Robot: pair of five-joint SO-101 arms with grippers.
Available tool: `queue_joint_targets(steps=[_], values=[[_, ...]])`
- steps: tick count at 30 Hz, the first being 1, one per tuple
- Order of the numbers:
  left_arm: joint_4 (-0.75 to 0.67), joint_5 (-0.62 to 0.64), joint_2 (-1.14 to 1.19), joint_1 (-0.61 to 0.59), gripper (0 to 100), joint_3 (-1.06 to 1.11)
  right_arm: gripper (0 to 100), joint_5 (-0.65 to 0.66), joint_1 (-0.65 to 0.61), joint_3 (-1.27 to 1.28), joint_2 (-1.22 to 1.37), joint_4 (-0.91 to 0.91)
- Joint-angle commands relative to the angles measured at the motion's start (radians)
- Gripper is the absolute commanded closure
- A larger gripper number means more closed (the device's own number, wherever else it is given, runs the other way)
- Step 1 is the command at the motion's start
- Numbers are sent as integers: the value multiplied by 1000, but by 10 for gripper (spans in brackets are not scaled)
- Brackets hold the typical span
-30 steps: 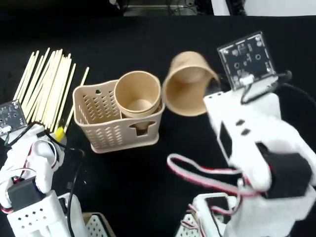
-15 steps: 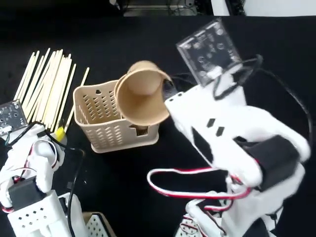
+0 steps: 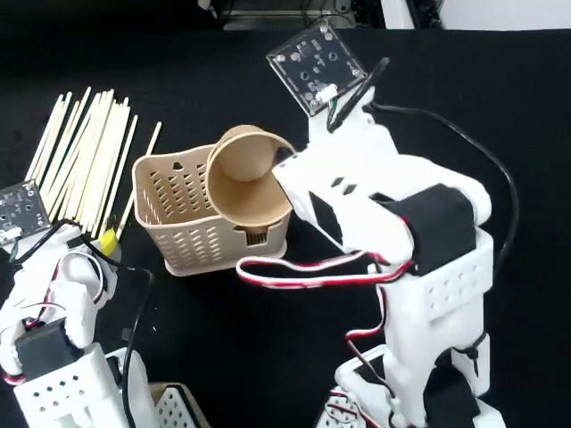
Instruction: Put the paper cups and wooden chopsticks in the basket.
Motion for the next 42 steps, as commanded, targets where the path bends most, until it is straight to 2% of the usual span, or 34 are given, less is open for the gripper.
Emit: queue_joint_targets(steps=[1, 5, 9, 11, 14, 18, 26, 32, 35, 38, 42], values=[[-20, 0, -6, -13, 735, -5, 539, 3, -12, 2, 7, -173], [-20, 0, -6, -15, 735, -5, 589, 5, -12, 59, 39, -313], [-20, 0, -6, -15, 735, -5, 659, 11, -12, 131, 124, -328], [-20, 0, -6, -13, 735, -5, 682, 58, -12, 153, 159, -319], [-20, 0, -6, -12, 735, -5, 698, 110, -12, 122, 191, -270], [-20, 0, -6, -12, 735, -8, 698, 115, -11, -30, 165, -190], [-23, 8, -6, -21, 733, -54, 698, 46, 8, -389, 136, 74], [51, 9, 5, -76, 732, -263, 698, 44, 219, -223, 47, 72], [83, 9, 26, -2, 732, -358, 698, 48, 353, -62, 2, 68], [137, 11, 143, 91, 732, -470, 698, 48, 486, 133, -27, 31], [209, 40, 381, 185, 732, -628, 739, 40, 611, 466, -38, -147]])
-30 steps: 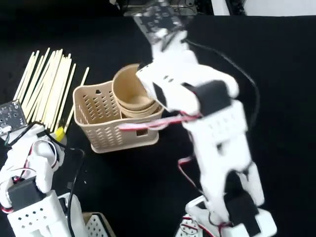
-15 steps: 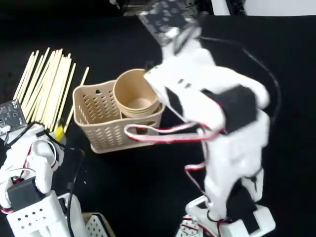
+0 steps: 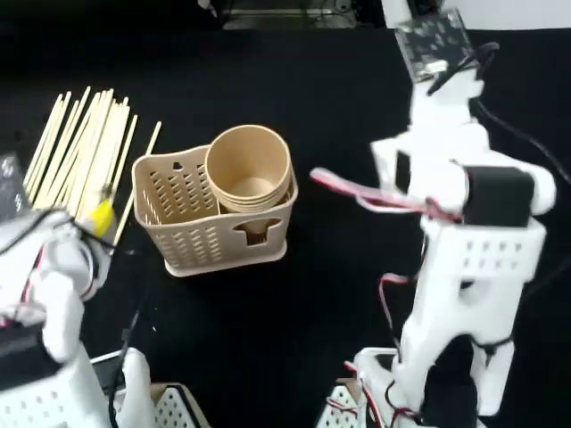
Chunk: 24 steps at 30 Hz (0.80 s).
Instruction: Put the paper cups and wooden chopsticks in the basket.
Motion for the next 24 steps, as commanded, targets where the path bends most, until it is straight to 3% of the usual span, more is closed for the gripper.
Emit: queue_joint_targets(steps=[1, 7, 13, 16, 19, 24], values=[[71, 40, 259, 119, 732, -206, 772, -9, 141, 386, -30, -222], [129, 44, 517, 222, 732, -343, 988, -11, 190, 840, -25, -674], [127, 46, 635, 232, 745, -355, 963, -84, 186, 1072, -25, -957], [107, 54, 678, 259, 839, -349, 963, -95, 187, 1129, -24, -1046], [35, 140, 733, 341, 965, -309, 963, -95, 186, 1167, -24, -1100], [-135, 265, 829, 470, 971, -266, 963, -95, 190, 1179, -24, -1115]])
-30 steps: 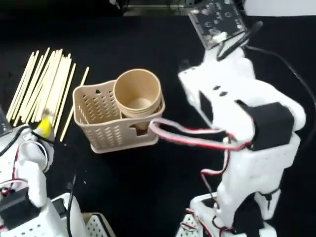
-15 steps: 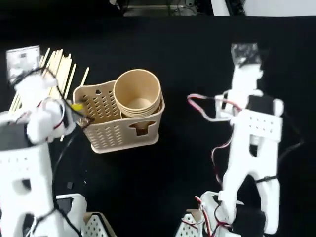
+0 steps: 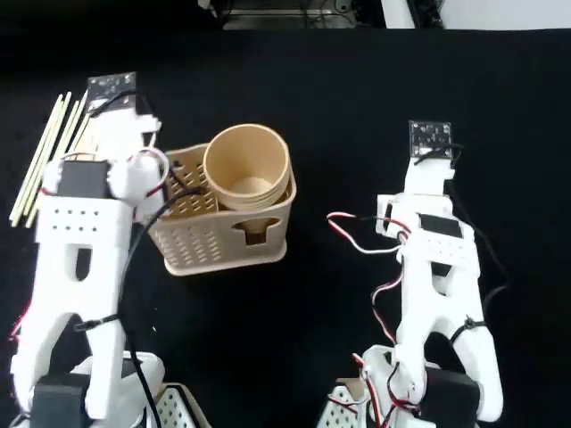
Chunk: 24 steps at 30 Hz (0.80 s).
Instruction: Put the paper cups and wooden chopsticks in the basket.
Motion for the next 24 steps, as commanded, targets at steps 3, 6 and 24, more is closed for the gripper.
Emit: queue_joint_targets(steps=[3, 6, 24], values=[[-158, 107, 95, 99, 970, -31, 963, -8, 11, 12, -21, -26], [-163, 103, 137, 97, 970, -93, 963, -6, 11, 13, -21, -26], [339, -180, 273, -159, 711, -740, 963, -3, 9, 19, -21, -26]])
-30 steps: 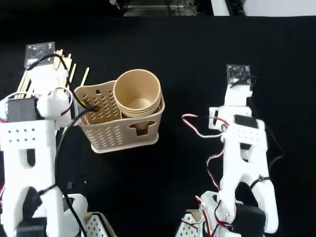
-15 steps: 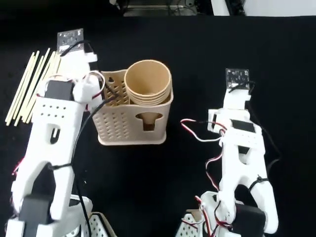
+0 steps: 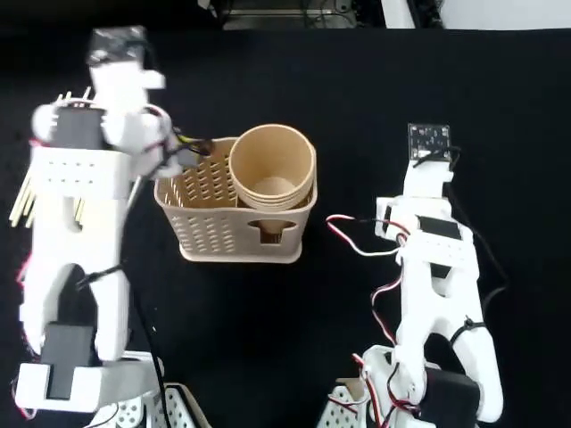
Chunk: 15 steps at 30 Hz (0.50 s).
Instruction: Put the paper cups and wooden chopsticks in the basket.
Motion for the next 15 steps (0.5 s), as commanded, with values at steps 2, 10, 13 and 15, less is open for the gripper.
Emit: queue_joint_targets(steps=[2, 10, 13, 15], values=[[64, -133, -2, -226, 711, -209, 963, -3, 9, 1, -21, -17], [-14, -397, 272, -401, 713, -305, 963, -3, 8, 1, -21, -18], [-92, -433, 457, -430, 712, -398, 963, -3, 8, 1, -21, -18], [-121, -456, 589, -433, 713, -479, 963, -3, 3, 2, -21, -18]])
